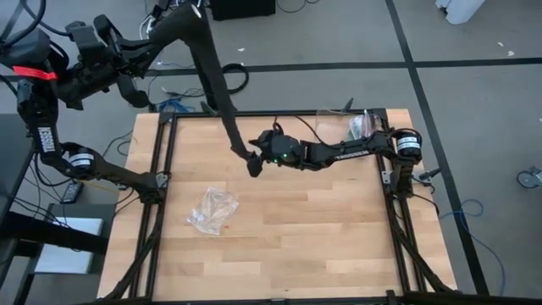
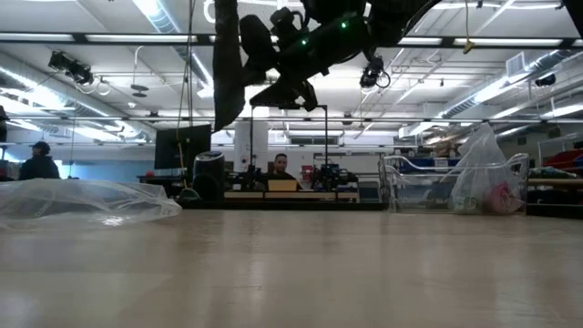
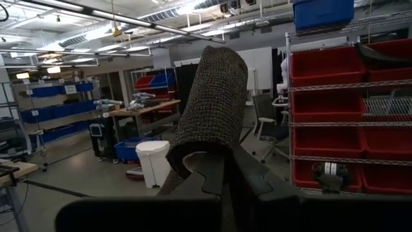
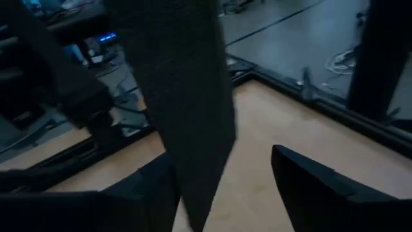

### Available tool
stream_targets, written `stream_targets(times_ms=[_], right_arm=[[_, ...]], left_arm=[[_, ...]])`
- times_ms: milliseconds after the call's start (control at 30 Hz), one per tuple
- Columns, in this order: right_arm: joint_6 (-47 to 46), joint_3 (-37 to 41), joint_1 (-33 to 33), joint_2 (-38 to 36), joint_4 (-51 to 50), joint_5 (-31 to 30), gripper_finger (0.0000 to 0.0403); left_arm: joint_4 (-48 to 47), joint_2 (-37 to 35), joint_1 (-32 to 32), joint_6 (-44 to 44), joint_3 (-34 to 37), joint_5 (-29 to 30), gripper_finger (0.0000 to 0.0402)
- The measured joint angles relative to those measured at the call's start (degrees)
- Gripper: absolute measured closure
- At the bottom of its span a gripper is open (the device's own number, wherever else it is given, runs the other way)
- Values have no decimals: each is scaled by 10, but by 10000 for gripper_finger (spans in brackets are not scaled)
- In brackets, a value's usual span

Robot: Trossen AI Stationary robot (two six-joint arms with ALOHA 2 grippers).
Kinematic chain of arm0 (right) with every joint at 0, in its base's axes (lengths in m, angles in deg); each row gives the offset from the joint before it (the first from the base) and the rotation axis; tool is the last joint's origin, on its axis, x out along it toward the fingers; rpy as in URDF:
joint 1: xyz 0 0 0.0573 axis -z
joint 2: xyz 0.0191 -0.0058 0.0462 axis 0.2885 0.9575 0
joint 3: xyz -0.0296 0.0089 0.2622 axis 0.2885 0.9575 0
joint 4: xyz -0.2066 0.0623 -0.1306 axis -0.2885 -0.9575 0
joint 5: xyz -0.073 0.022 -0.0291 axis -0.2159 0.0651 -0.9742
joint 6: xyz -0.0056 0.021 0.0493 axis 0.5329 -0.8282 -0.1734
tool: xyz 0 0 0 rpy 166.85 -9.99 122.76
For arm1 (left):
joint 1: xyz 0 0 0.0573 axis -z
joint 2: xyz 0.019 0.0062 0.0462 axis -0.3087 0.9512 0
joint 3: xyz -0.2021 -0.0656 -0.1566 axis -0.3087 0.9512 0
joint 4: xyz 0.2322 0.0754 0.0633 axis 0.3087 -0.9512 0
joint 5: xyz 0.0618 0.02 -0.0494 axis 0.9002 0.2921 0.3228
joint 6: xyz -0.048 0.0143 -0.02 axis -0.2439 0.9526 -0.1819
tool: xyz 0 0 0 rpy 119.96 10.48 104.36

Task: Roll bandage
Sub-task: Roll the black bandage

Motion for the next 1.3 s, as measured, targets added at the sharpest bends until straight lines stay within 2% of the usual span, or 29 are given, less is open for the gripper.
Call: stream_targets(times_ms=[133, 267, 367, 500, 533, 700, 900, 1033, 1167, 1300], right_arm=[[-18, 0, 21, 9, 5, 54, 161], [-32, 1, 22, 29, 27, 104, 193], [-42, 0, 14, 32, 43, 106, 250], [-48, 0, 2, 30, 38, 114, 367], [-47, 1, -4, 26, 36, 120, 384], [-92, 0, -48, -26, 48, 157, 396], [-100, -18, -133, -124, 4, 132, 400], [-61, -108, -191, -163, -105, 73, 401], [3, -259, -235, -161, -228, 16, 401], [77, -418, -263, -135, -293, -27, 402]], left_arm=[[0, 0, 0, 0, 0, 0, 389], [1, 0, 0, 0, 0, 0, 389], [0, 0, 0, 0, 0, -1, 389], [-10, 0, 0, 5, 0, 6, 389], [-14, 0, 0, 7, 0, 11, 389], [-44, -2, 0, 17, 0, 26, 389], [-59, 2, 0, 17, 5, 19, 389], [-57, 3, 0, 19, 37, 8, 389], [-44, 3, 0, 31, 94, 8, 389], [-11, 4, 0, 24, 168, -14, 389]])
